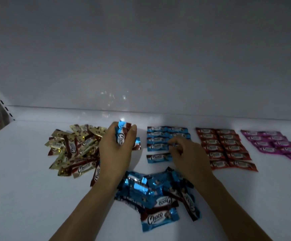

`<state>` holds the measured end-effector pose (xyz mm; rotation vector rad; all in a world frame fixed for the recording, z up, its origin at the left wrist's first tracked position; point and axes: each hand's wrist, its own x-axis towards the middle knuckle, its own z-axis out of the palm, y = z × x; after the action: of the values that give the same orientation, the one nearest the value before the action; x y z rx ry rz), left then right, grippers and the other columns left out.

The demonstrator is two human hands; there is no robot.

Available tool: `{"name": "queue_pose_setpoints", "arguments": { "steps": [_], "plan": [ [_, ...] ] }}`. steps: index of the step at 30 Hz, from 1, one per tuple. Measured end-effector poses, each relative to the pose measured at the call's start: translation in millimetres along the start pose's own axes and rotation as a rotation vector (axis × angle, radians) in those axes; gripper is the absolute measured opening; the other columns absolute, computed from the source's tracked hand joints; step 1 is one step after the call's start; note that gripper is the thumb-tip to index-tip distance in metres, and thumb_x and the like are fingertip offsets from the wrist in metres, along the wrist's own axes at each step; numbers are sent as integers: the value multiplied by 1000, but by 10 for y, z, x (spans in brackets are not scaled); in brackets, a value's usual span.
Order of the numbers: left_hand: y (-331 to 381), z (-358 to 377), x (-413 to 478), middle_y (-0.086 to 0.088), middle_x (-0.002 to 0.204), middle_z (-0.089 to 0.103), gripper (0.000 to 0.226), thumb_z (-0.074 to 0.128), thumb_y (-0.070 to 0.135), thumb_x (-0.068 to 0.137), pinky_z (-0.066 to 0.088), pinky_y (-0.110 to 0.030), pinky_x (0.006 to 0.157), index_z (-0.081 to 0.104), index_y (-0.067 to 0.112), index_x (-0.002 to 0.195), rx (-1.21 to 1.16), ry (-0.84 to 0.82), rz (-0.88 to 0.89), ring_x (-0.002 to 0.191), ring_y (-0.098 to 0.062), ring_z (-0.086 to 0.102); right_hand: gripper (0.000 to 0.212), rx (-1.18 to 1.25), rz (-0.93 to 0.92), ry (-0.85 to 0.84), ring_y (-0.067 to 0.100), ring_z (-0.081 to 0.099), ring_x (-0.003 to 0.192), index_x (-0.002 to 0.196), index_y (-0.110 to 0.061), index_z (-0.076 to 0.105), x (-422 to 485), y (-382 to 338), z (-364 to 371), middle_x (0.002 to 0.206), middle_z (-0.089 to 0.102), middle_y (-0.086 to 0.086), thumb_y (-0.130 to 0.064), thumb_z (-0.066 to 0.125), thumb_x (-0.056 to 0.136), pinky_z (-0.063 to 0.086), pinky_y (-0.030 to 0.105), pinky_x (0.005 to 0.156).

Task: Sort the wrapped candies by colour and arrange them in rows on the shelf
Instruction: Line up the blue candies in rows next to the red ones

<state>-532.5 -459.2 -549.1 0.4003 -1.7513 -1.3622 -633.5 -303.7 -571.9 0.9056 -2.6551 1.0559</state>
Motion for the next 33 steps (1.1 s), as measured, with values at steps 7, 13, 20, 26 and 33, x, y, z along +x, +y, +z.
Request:
{"name": "queue_pose_setpoints", "arguments": {
  "steps": [7,13,20,26,33],
  "plan": [
    [38,5,-16,0,70,64,14,62,26,91,52,-36,54,61,15,82,6,9,-43,65,-28,64,12,157,-168,-139,3,64,80,88,-30,54,-56,-64,38,88,68,-10,-19,57,91,55,32,69],
    [25,-1,-14,4,68,63,17,62,30,90,54,-40,60,60,16,81,13,0,-44,68,-27,65,9,210,-187,-143,4,64,86,89,-24,59,-42,-17,70,91,68,-10,-17,56,92,56,36,76],
    [6,-3,-3,2,67,61,17,61,31,91,47,-23,49,59,17,81,42,-12,-43,57,-16,61,8,157,-159,-13,9,64,75,90,-20,60,-53,-46,51,83,67,-6,-22,53,92,55,37,65],
    [3,1,-12,-2,68,62,18,61,31,91,46,-23,48,59,16,81,36,-42,-53,51,-15,59,11,-196,-35,-27,3,43,47,91,-21,59,-20,-15,-80,66,58,-8,-27,50,95,32,19,43],
    [-34,-3,-1,-8,71,65,24,61,36,89,45,-26,51,58,14,80,64,-82,-33,54,-15,58,6,21,27,-164,7,61,59,91,-19,61,-27,-82,-65,74,63,-7,-23,57,92,54,25,56]
  ]
}}
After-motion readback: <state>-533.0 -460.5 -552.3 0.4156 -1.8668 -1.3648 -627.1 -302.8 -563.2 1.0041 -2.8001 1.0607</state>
